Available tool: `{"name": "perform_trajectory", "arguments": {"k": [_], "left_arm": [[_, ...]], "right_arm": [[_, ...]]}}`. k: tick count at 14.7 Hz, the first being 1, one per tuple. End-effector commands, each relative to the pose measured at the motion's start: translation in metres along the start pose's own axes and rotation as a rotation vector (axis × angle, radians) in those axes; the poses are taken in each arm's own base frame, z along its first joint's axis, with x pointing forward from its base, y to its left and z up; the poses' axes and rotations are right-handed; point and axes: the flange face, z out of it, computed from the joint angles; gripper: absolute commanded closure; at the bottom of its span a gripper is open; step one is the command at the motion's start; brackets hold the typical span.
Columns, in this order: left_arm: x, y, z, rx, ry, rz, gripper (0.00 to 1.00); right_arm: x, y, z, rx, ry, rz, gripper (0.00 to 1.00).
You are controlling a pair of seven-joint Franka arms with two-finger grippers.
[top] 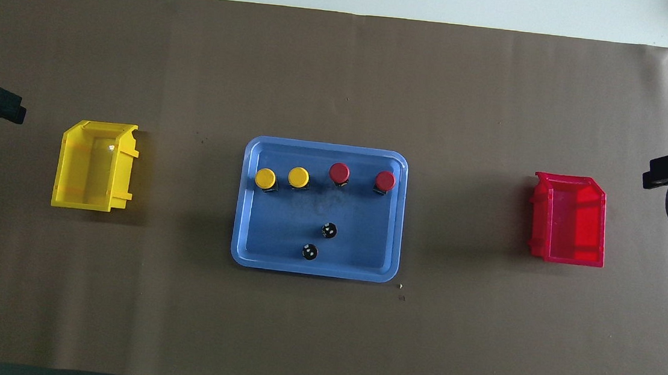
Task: Sort red and yellow buttons by color
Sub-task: 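Reach the right gripper over the blue tray toward a red button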
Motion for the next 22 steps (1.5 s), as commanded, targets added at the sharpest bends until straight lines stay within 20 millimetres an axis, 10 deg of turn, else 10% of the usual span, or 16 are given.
{"name": "perform_trajectory", "arguments": {"k": [1, 11, 14, 19, 22], "left_arm": [[-0.006, -0.001, 0.000, -0.013, 0.011, 0.010, 0.00], [-0.006, 0.000, 0.000, -0.013, 0.011, 0.011, 0.00], [-0.006, -0.001, 0.000, -0.013, 0.011, 0.010, 0.00], [-0.006, 0.000, 0.000, -0.013, 0.013, 0.011, 0.00], [-0.006, -0.001, 0.000, -0.013, 0.013, 0.008, 0.00]], "right_arm": [[0.000, -0.001, 0.000, -0.013, 0.009, 0.003, 0.00], [0.003, -0.036, -0.005, -0.017, 0.020, -0.056, 0.00], [0.029, -0.114, -0.003, 0.000, 0.048, -0.014, 0.00], [0.062, -0.312, 0.085, 0.059, 0.164, 0.061, 0.00], [0.055, -0.367, 0.156, 0.039, 0.138, 0.132, 0.00]]}}
